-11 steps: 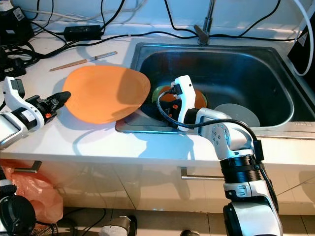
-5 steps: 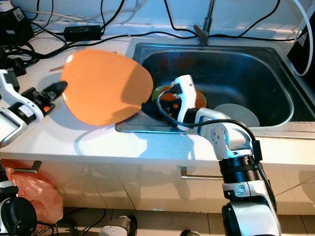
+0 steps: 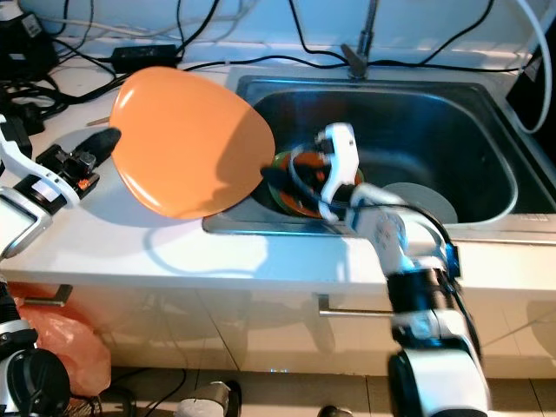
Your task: Kitchen organization
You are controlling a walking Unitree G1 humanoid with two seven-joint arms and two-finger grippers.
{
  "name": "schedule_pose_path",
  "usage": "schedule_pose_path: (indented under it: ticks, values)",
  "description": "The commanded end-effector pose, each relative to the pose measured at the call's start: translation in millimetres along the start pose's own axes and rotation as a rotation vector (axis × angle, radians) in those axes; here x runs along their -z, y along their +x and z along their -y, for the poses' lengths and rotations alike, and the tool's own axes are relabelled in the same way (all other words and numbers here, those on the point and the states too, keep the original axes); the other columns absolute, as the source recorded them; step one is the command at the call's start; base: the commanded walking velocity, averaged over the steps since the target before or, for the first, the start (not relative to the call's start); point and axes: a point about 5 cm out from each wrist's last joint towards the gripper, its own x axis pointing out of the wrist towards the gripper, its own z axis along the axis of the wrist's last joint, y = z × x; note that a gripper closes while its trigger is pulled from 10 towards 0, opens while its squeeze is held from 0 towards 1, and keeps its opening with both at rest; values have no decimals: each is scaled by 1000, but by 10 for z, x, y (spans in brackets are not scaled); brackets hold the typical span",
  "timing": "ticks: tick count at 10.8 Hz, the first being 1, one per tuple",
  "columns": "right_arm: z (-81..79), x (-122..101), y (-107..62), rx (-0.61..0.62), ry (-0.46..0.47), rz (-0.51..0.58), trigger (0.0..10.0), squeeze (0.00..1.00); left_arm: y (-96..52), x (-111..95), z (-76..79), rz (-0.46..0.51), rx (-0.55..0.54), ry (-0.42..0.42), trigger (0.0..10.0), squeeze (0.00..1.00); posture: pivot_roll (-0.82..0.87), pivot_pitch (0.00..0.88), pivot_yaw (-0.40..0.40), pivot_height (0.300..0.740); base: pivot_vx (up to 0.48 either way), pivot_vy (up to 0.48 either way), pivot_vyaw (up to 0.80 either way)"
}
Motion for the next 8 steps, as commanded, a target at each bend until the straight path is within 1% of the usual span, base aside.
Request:
schedule_pose_path:
  ticks: [1, 2, 4, 5, 6, 7, 8]
  values:
    - [20, -46, 24, 14, 18, 33, 10000, 0, 10, -73, 137, 43, 92, 13, 0, 0, 207, 100, 26, 740, 0, 0, 0]
    - [20, -43, 102, 17, 58, 53, 10000, 0, 32, -70, 189, 49, 130, 2, 0, 0, 210, 102, 24, 740, 0, 0, 0]
    - [-27, -86, 235, 6, 109, 97, 10000, 0, 48, -70, 235, 63, 162, -12, 0, 0, 215, 103, 22, 740, 0, 0, 0]
    - [-38, -102, 268, 7, 124, 112, 10000, 0, 47, -77, 249, 70, 171, -16, 0, 0, 217, 104, 21, 740, 0, 0, 0]
    - [-49, -126, 328, 17, 173, 143, 10000, 0, 41, -87, 262, 78, 179, -17, 0, 0, 220, 105, 19, 740, 0, 0, 0]
    - [-82, -131, 410, 19, 253, 176, 10000, 0, 32, -94, 262, 85, 180, -21, 0, 0, 222, 106, 17, 740, 0, 0, 0]
    - [-104, -123, 446, 16, 286, 184, 10000, 0, 31, -93, 262, 86, 181, -23, 0, 0, 223, 106, 16, 740, 0, 0, 0]
